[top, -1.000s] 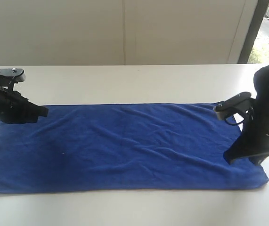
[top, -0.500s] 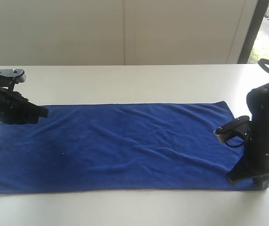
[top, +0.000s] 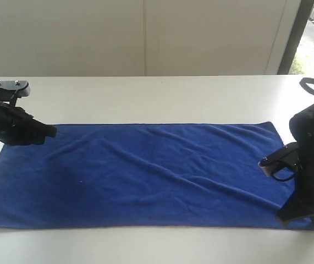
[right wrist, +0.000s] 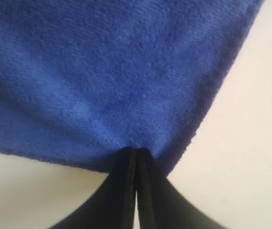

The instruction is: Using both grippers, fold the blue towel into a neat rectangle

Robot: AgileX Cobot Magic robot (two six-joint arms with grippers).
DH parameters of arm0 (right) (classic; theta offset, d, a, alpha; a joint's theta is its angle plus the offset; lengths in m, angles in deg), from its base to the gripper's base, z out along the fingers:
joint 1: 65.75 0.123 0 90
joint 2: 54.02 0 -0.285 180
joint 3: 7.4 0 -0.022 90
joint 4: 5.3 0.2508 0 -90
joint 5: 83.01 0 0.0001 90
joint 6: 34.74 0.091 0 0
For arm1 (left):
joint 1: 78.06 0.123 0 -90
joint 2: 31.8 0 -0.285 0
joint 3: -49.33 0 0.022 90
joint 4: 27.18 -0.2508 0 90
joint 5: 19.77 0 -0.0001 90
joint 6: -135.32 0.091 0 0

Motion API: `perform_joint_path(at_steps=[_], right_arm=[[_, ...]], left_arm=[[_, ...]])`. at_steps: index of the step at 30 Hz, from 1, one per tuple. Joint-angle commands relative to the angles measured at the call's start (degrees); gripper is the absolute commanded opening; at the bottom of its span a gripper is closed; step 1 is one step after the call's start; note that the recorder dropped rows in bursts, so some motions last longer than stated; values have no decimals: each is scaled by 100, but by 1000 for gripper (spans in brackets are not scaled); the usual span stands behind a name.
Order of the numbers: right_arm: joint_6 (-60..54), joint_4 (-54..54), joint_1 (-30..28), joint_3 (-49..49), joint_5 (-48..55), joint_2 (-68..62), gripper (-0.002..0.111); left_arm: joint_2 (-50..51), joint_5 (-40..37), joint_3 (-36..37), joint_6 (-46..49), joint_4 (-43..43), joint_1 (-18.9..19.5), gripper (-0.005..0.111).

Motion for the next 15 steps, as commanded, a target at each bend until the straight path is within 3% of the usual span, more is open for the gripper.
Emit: perform_joint_path(at_steps=[1, 9, 15], right_arm=[[45, 2, -6, -37, 137, 199, 0], [21, 47, -6, -1016, -433, 910, 0], [-693, 452, -189, -2295, -619, 64, 0]], left_arm=[[-12, -84, -21, 19, 44, -34, 0], [-256, -163, -132, 34, 44, -34, 0], [-1031, -899, -72, 137, -260, -34, 0]])
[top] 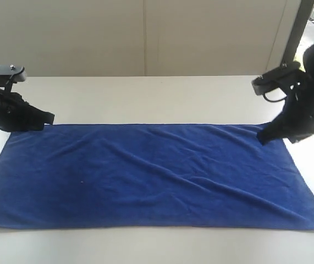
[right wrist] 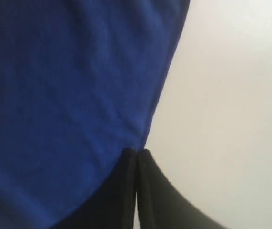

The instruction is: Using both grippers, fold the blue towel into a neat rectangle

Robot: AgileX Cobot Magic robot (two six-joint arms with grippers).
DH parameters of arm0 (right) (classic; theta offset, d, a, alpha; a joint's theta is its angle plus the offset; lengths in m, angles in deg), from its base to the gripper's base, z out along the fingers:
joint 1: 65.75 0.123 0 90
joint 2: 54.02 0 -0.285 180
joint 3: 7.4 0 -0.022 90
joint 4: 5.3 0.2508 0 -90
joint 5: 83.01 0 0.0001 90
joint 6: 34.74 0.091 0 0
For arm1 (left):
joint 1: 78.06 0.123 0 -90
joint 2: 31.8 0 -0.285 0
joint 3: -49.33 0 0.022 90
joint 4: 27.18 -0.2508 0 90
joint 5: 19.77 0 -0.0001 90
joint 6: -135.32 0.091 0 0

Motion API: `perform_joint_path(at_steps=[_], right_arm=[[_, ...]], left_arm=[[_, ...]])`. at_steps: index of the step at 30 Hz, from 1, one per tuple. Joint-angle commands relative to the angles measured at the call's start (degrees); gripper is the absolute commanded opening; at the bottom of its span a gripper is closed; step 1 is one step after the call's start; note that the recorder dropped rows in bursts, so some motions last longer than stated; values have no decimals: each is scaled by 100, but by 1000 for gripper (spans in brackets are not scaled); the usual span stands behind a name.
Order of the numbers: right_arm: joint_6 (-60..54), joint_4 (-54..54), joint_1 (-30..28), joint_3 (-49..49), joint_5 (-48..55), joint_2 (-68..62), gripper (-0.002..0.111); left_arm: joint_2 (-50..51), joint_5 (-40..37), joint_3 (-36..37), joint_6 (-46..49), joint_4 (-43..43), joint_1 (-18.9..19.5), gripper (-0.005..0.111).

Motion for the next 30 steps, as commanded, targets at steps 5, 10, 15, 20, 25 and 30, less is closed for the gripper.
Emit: perform_joint_path(at_steps=[5, 10, 15, 20, 25, 30], right_arm=[[-1514, 1267, -524, -2061, 401, -1763, 0], [-2180, 2065, -806, -3011, 846, -2555, 0], [-2300, 2173, -970, -3452, 933, -2942, 0], [-2359, 2185, -991, -3647, 907, -3117, 0], [-2348, 2174, -1028, -3831, 802, -3296, 0], [-2348, 2174, -1028, -3831, 568, -3376, 0]], left_arm=[[-1406, -1625, 633, -803, -1070, -34, 0], [-1851, -1296, 1570, -1919, -2095, -34, 0], [-2270, -1050, 2392, -2467, -2473, -34, 0], [-2324, -664, 2766, -2522, -2473, -34, 0], [-2320, -146, 3144, -2522, -2754, -34, 0], [-2206, 175, 3367, -2502, -2845, -34, 0]])
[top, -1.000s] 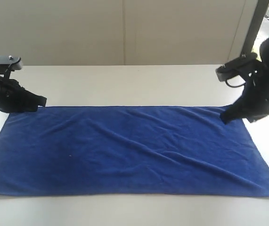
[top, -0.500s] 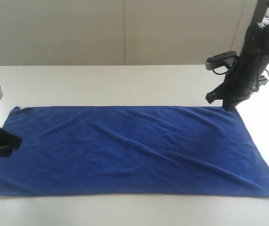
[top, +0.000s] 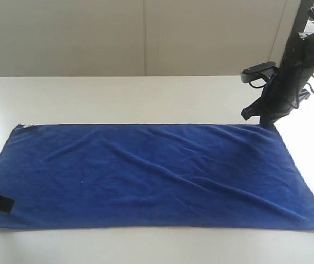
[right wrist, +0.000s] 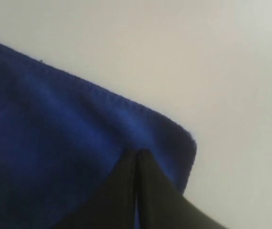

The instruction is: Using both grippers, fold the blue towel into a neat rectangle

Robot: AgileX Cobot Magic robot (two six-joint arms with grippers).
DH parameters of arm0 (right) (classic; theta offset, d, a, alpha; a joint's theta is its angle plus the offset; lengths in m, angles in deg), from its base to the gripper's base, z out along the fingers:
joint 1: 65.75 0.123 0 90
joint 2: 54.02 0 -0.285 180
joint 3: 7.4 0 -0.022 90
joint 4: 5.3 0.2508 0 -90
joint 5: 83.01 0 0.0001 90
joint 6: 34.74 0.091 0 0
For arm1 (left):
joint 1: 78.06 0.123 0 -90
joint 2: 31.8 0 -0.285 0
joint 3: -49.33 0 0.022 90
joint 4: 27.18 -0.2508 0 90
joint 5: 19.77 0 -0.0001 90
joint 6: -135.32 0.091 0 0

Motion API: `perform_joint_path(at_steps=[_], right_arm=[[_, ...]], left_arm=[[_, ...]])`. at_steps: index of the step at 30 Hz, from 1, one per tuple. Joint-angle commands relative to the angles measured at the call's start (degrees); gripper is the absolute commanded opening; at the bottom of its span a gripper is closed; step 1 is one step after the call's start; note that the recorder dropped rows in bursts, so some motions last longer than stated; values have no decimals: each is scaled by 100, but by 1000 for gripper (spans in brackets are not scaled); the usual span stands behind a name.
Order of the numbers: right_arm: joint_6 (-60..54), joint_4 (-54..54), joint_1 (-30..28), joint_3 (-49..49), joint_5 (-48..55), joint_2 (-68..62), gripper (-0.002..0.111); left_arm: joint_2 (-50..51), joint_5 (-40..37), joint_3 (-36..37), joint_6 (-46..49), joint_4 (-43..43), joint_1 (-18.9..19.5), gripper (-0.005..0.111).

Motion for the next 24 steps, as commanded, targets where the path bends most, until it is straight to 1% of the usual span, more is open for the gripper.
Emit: perform_joint_path(at_steps=[1, 5, 9, 13, 17, 24], right_arm=[[-63, 30, -48, -48, -251, -52, 0], [-63, -2, -48, -48, -455, -89, 0], [-52, -143, -48, -48, -578, -250, 0], [-52, -143, -48, -48, -687, -392, 0], [189, -456, -48, -48, -847, -418, 0], [201, -634, -48, -48, -1015, -428, 0]], left_arm=[[138, 209, 193, -39, -123, -22, 0], [464, 201, 190, -52, -134, -22, 0], [581, 186, 190, -52, -134, -22, 0], [597, 133, 190, -52, -134, -22, 0], [597, -41, 190, -75, -134, -22, 0], [597, -160, 190, -204, -134, -22, 0]])
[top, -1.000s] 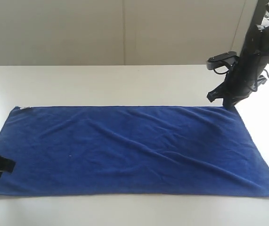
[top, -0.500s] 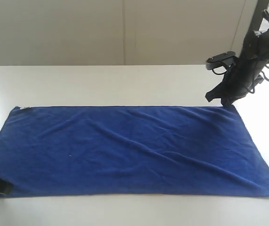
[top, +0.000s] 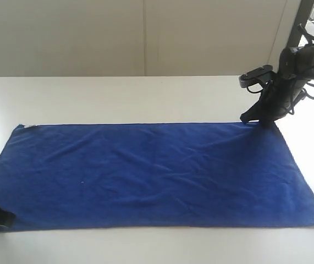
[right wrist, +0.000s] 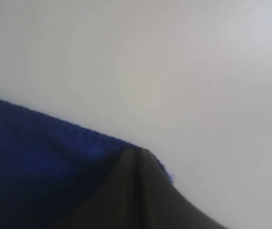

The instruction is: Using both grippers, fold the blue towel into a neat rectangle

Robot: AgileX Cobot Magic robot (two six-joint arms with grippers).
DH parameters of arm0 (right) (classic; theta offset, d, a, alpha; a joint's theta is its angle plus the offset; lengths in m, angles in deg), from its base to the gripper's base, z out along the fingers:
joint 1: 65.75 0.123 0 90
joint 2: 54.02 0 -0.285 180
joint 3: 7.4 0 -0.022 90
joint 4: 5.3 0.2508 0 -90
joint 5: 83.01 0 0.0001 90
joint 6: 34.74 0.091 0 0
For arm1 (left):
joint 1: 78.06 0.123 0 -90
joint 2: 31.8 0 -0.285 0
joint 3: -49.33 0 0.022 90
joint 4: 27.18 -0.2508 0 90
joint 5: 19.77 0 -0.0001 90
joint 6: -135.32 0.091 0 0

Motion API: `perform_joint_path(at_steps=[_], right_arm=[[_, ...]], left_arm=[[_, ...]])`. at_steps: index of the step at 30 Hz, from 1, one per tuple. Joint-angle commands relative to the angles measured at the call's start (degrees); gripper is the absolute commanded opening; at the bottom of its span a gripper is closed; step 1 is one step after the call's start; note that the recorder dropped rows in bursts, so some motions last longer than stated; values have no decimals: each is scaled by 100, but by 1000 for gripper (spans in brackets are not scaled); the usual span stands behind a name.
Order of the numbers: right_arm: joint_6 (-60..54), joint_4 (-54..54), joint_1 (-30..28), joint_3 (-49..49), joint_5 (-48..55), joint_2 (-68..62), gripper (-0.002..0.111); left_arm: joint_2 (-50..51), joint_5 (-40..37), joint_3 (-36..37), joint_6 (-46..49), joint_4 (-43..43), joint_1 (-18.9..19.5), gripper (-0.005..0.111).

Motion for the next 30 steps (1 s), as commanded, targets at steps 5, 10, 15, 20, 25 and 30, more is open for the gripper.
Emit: perform_joint_path(at_steps=[5, 10, 15, 20, 25, 30], right_arm=[[46, -133, -48, -5, -143, -40, 0], [-21, 113, -48, -5, -231, 28, 0], [-21, 358, -15, -5, -413, 322, 0], [-32, 358, -8, -5, -390, 529, 0], [-19, 358, -8, -5, -114, 915, 0], [-115, 796, -8, 32, 1001, 1488, 0]], left_arm=[[38, -305, 47, -69, 30, -22, 0], [-21, -179, 36, -69, 99, -22, 0], [-283, -207, -145, -80, 271, -22, 0], [-516, -448, -448, -80, 451, -22, 0], [-844, -486, -933, -80, 485, -22, 0], [-1480, -754, -1605, -80, 485, -22, 0]])
